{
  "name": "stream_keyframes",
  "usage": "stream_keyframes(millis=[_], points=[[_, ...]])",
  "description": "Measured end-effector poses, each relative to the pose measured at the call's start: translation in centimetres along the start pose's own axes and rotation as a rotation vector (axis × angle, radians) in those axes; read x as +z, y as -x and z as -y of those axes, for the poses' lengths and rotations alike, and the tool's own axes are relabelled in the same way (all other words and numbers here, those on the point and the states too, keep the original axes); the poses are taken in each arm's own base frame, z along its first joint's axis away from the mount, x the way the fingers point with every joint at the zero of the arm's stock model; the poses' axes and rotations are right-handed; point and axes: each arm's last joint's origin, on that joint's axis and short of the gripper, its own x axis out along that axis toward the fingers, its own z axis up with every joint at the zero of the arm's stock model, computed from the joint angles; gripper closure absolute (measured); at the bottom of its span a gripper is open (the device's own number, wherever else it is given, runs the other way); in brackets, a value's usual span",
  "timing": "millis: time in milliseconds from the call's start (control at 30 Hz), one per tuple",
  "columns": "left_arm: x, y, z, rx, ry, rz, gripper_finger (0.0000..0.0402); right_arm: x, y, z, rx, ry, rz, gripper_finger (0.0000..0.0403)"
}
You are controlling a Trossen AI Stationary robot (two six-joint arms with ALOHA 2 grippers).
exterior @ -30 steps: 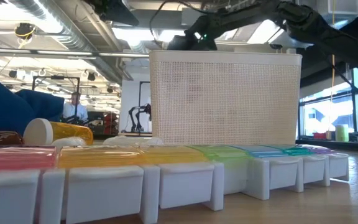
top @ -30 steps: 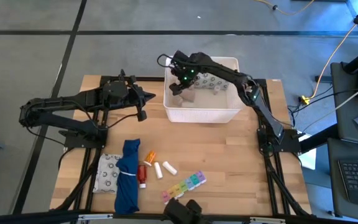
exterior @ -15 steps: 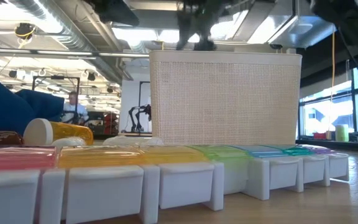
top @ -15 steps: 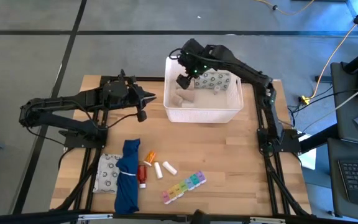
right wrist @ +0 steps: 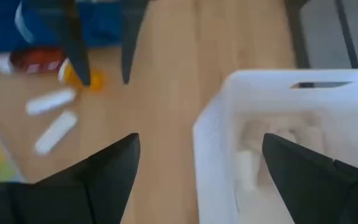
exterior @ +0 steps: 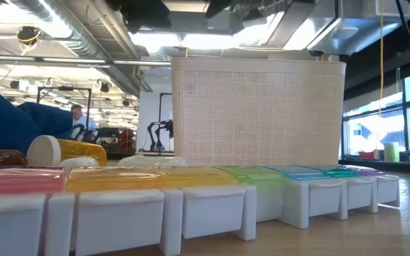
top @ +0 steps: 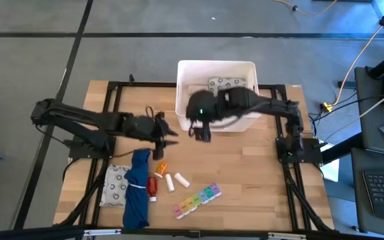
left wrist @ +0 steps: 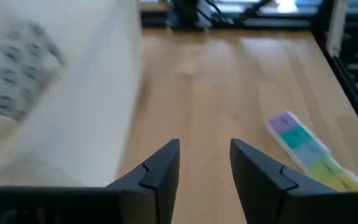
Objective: Pick & place medical supplies in basket/bin
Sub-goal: Put the orange pill bottle into the white container
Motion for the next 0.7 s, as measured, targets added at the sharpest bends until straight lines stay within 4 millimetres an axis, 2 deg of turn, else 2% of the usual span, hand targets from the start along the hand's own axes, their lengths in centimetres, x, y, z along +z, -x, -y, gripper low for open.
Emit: stream_keyframes(millis=[200, 400, 533, 700], points=[[-1.1, -1.3, 5.0, 0.015, 0.016, -0.082, 0.0262, -1.9, -0.1, -5.2, 0.061, 0.103, -0.119, 0.0064], [-1.2, -1.0, 9.2, 0.107, 0.026, -0.2, 0.0263, -4.5, -1.4, -9.0, 0.07, 0.097, -0.065, 0.0064], [-2.0, -1.5, 10.5, 0.18, 0.106, -0.319, 0.0263, -7.1, -1.4, -10.6, 0.056, 0.03, 0.0, 0.0064], [-4.4, -3.3, 10.6, 0.307, 0.287, -0.535, 0.0263, -9.6, -1.6, -12.0, 0.072, -0.093, 0.084, 0.0064]])
